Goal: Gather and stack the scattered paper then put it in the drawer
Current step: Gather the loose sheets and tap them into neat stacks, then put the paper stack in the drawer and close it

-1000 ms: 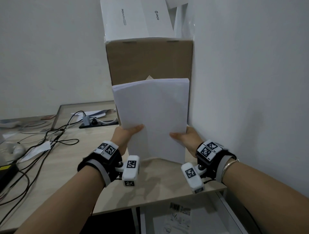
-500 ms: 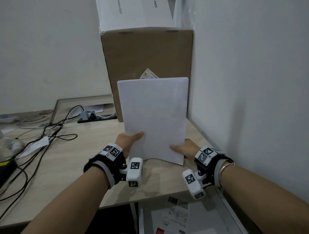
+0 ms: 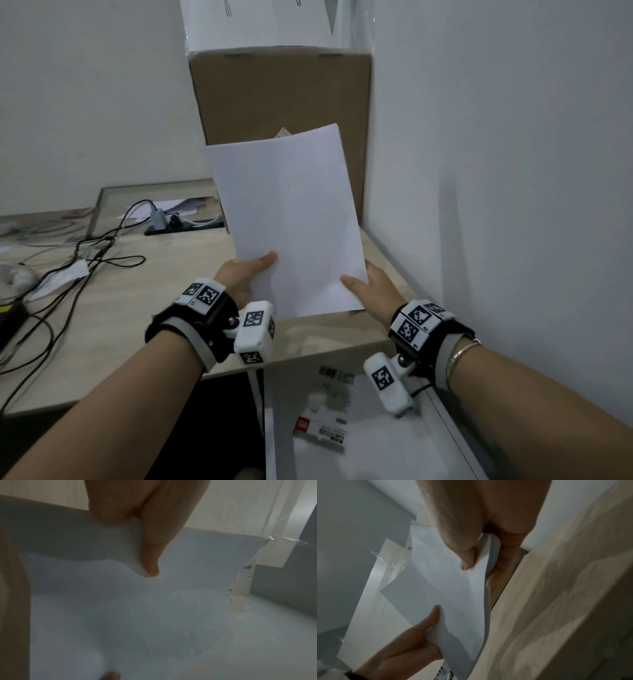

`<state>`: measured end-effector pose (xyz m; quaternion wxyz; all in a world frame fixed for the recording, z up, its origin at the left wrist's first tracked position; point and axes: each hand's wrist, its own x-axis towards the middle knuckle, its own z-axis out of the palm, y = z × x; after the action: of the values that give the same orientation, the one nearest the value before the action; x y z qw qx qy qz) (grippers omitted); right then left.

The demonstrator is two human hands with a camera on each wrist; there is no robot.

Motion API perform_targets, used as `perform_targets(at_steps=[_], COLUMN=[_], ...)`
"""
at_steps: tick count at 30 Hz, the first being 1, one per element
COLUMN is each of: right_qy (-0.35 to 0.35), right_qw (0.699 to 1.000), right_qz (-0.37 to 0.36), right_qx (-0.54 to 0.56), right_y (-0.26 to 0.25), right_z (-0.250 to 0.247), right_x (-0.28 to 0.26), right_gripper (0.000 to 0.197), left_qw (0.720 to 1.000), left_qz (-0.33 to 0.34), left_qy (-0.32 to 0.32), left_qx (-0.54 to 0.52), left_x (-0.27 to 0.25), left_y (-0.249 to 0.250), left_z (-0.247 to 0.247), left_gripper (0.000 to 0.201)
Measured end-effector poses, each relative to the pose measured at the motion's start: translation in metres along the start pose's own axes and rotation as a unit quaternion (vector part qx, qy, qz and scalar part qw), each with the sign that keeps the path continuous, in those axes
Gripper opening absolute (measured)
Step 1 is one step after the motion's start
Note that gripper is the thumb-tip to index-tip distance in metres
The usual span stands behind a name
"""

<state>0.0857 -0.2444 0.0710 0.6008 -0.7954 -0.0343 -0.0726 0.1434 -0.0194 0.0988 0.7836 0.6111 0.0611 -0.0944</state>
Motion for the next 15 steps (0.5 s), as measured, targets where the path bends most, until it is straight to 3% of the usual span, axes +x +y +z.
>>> perform_targets(at_steps=[7, 11, 15], right_qy=[0.017, 0.010, 0.003], right_qw=[1.000, 0.999, 0.999], right_qz=[-0.010, 0.013, 0.048], right_qx=[0.008, 0.029, 0.026], right_y=[-0.012, -0.018, -0.012], right_z=[-0.021, -0.035, -0.044], right_x=[-0.077, -0.123, -0.161], right_gripper=[0.031, 0.027, 0.021], left_qw=[0.990, 0.977, 0.966], left_qz=[-0.082, -0.145, -0.165], left_qy=[-0.084, -0.085, -0.090], left_qx=[0.073, 0.131, 0.175], left_x=[-0.076, -0.129, -0.182], left_y=[-0.011, -0.027, -0.051], left_z=[-0.004, -0.005, 0.004], left_gripper=[0.024, 0.029, 0.025])
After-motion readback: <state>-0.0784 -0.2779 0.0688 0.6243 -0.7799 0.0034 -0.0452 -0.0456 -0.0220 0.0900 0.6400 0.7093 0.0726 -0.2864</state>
